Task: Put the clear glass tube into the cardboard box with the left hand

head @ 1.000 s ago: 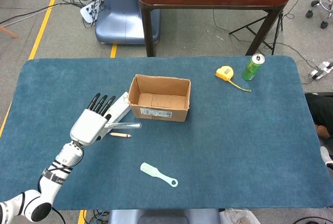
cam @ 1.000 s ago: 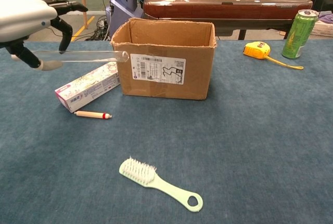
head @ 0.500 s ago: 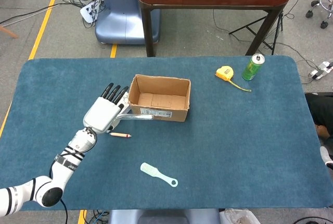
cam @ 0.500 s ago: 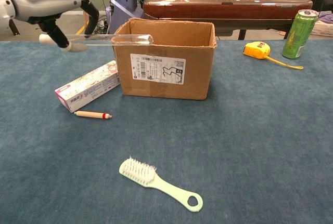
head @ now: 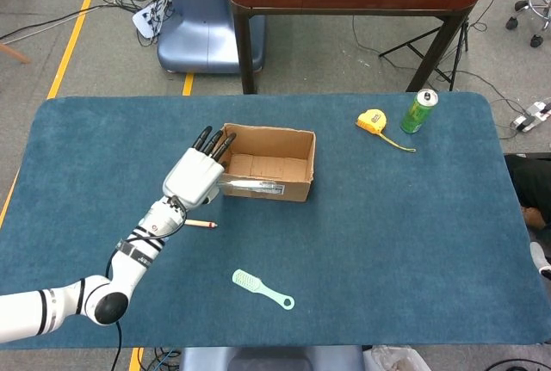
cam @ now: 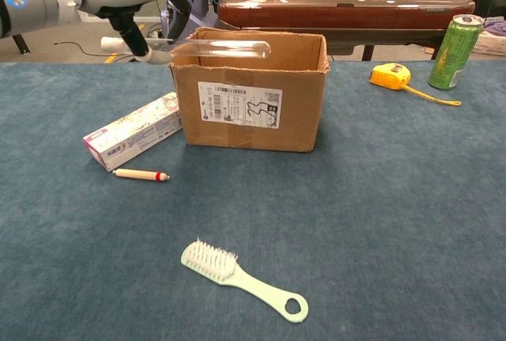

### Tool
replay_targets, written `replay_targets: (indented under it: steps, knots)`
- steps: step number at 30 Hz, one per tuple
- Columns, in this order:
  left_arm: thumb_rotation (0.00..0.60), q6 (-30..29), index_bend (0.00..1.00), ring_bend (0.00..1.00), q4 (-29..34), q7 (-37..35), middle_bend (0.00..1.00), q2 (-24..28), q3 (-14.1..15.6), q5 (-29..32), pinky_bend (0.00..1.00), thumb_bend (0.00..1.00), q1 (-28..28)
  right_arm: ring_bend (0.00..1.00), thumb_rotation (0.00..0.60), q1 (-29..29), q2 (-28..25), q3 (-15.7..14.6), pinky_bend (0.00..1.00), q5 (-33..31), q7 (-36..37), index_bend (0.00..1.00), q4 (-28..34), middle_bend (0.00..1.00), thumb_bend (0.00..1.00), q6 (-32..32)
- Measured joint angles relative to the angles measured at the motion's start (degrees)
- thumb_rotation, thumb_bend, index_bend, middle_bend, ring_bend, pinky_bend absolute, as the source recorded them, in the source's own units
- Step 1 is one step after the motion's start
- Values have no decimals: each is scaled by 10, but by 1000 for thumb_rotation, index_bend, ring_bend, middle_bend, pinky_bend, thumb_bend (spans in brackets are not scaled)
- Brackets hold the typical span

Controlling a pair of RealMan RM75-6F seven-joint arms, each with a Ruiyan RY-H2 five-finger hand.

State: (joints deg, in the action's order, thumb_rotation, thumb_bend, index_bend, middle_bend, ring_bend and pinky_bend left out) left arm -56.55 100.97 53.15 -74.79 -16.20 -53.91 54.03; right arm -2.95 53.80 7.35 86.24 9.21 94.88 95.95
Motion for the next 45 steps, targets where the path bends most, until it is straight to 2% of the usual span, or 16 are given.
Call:
replay_targets:
  steps: [17, 34, 45]
  knots:
    - [600, 10, 610, 0, -58, 56, 0, -59, 14, 110, 37, 282, 104, 422, 600, -2, -5, -2, 510, 3, 18, 559, -4, 495, 361, 2]
    - [600, 21, 608, 0, -111, 32, 0, -73, 14, 191, 52, 281, 158, 422, 600, 0, -5, -5, 510, 2, 17, 559, -4, 495, 360, -4]
    - [600, 10, 586, 0, -121, 44, 0, -80, 30, 221, 62, 282, 187, 422, 600, 0, -7, -5, 510, 1, 19, 559, -2, 495, 360, -5]
